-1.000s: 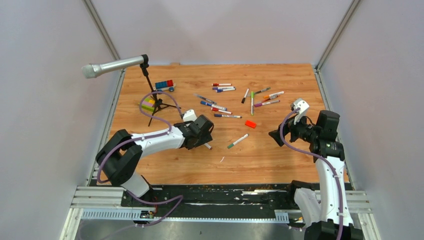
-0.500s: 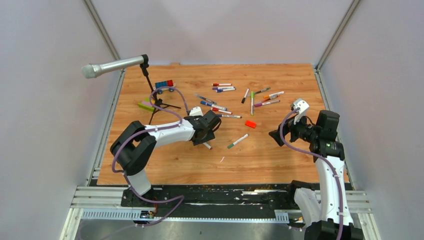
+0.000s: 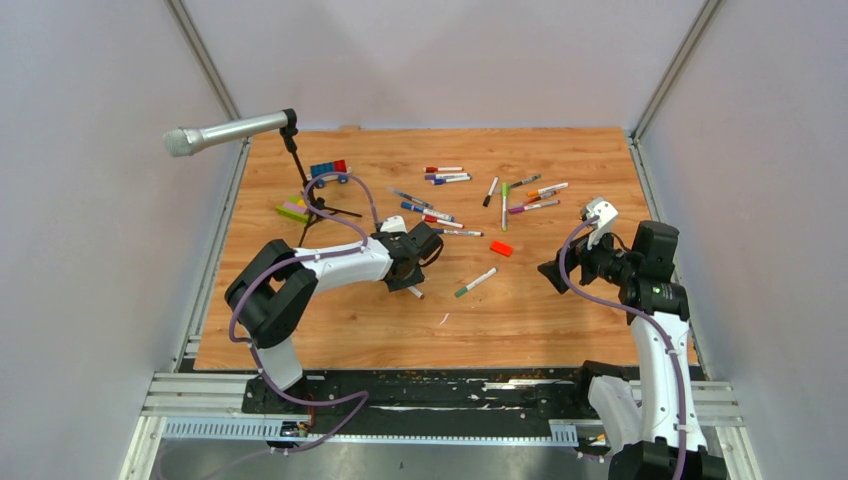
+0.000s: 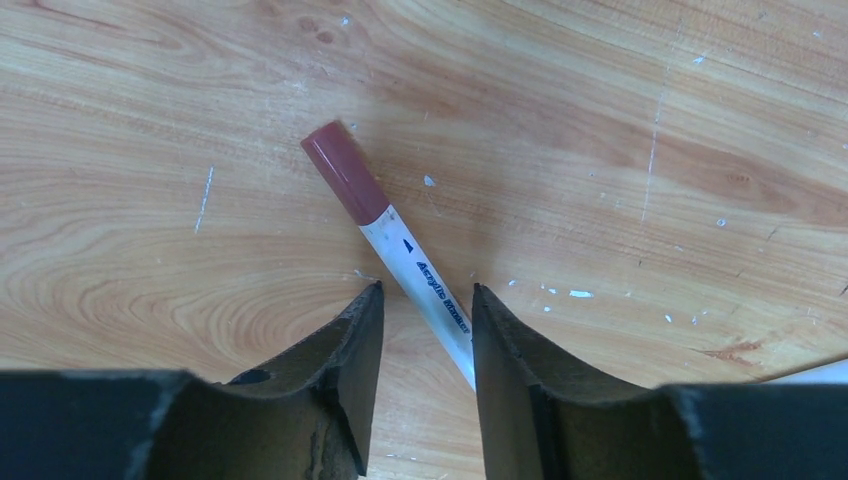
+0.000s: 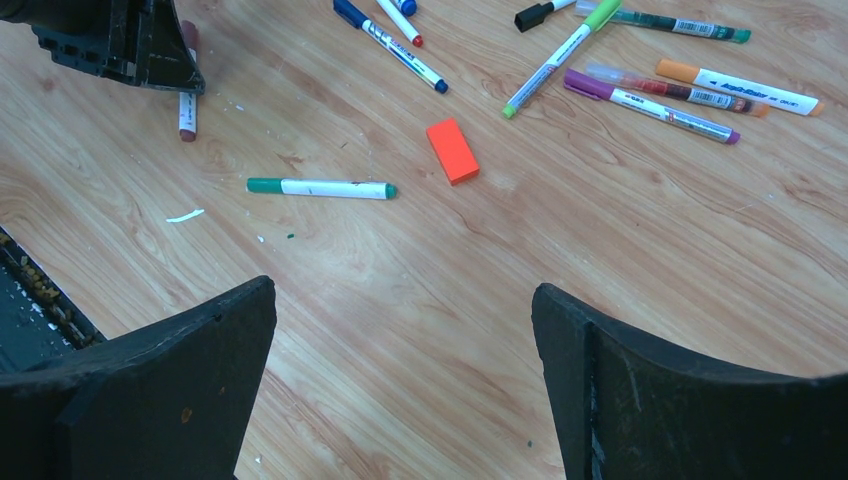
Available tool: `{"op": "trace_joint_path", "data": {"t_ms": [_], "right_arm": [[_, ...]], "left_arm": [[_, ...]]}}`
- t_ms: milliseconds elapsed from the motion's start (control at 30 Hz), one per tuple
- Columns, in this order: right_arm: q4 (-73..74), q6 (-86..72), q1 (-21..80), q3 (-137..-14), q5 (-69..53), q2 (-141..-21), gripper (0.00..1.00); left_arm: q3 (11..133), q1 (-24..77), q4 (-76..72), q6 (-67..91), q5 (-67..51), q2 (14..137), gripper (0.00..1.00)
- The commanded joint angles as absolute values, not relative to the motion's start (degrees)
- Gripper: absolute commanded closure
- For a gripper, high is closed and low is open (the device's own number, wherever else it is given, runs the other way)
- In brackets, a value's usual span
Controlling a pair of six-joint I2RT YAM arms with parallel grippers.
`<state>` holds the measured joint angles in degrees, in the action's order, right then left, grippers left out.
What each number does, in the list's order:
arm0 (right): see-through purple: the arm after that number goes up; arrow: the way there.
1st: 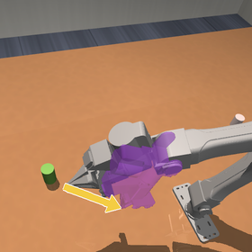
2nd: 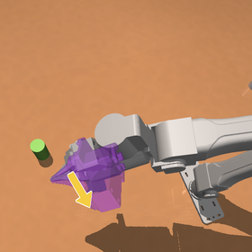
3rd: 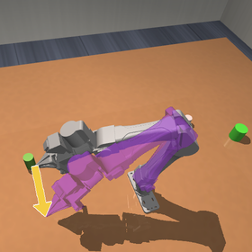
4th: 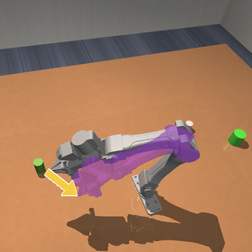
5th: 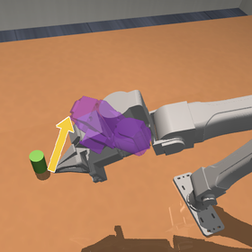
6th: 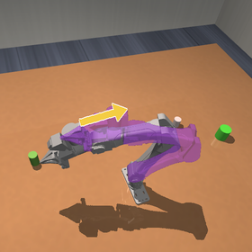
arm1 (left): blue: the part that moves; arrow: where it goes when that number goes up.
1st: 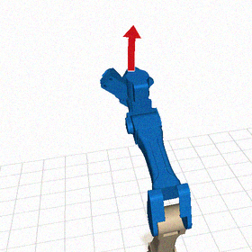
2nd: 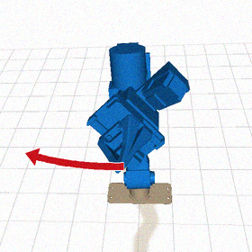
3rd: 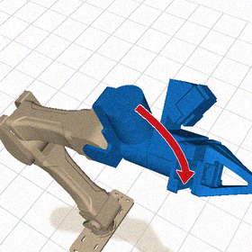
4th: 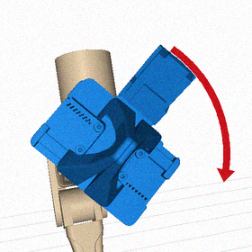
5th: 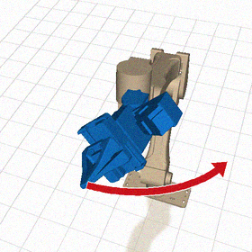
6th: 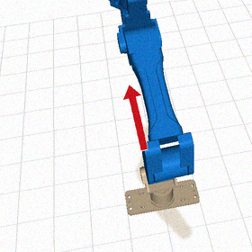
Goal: Open the pen caps
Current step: Pick up the pen from the center of the board.
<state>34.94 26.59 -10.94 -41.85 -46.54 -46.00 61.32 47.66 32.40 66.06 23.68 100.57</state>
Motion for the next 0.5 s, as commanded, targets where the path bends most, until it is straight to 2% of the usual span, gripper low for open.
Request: {"op": "trace_joint_path", "data": {"t_ms": [0,267,367,467], "right_arm": [[34.6,27.7,-10.7,-43.4,-46.5,-45.4,0.0],[34.7,27.8,-10.7,-43.4,-46.4,-45.2,0.0],[34.8,27.7,-10.7,-43.5,-46.4,-45.0,0.0],[34.8,27.7,-10.7,-43.5,-46.3,-44.9,0.0]], "left_arm": [[62.2,48.1,32.7,65.5,25.1,101.2,0.58],[61.3,48.0,32.0,62.5,26.2,99.6,0.64],[61.3,48.1,32.4,61.9,26.0,100.1,0.63],[60.9,48.1,33.2,62.0,26.7,100.6,0.57]]}}
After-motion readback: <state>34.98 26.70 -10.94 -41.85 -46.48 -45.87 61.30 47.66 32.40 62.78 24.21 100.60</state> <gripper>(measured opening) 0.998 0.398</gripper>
